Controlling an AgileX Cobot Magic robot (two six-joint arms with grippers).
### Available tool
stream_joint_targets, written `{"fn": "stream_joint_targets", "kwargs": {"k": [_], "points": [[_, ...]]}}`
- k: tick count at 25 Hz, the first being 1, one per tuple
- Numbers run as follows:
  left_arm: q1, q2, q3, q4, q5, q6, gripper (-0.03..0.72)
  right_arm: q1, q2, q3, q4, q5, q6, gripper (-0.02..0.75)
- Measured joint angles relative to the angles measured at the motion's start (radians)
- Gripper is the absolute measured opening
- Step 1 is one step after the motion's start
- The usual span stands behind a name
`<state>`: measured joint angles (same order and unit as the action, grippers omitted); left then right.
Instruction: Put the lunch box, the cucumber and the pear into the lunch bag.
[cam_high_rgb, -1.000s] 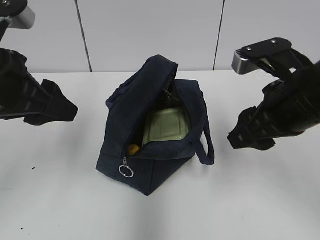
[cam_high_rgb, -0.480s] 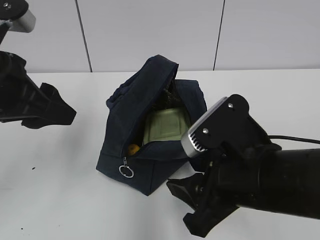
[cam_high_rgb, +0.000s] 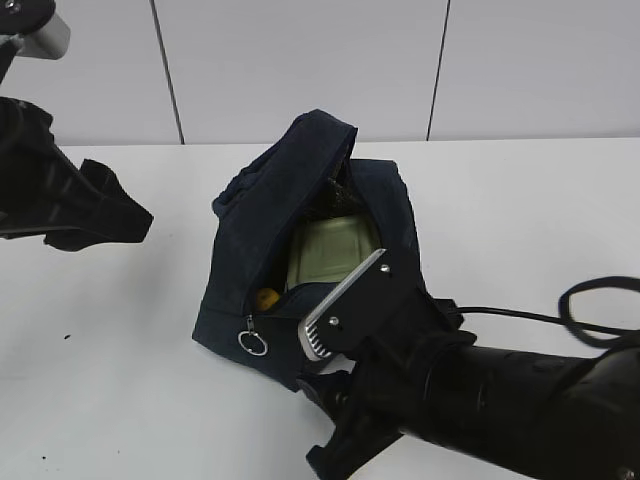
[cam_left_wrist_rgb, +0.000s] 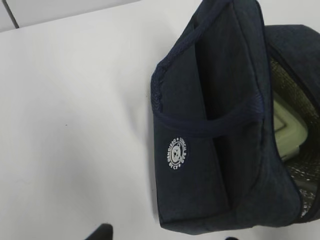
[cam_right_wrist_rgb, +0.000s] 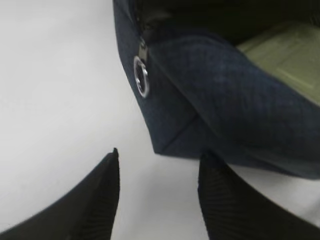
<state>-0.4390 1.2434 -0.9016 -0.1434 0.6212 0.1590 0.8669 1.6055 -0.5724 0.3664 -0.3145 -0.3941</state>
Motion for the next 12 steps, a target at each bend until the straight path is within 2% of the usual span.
{"fn": "stream_joint_targets", "kwargs": {"k": [2,4,8,12], "points": [[0.000,0.000,0.000,0.000,0.000,0.000,0.398,0.000,0.036,0.000,-0.200,-0.069,0.198,0.376],[0.000,0.000,0.000,0.000,0.000,0.000,0.397,0.002,0.085,0.000,-0.304,-0.124,0.308,0.367],[0.000,0.000,0.000,0.000,0.000,0.000,0.396,0.002,0.189,0.000,-0.346,-0.227,0.361,0.363],[0.000,0.000,0.000,0.000,0.000,0.000,0.396,0.002,0.257,-0.013,-0.304,-0.291,0.370,0.361]]}}
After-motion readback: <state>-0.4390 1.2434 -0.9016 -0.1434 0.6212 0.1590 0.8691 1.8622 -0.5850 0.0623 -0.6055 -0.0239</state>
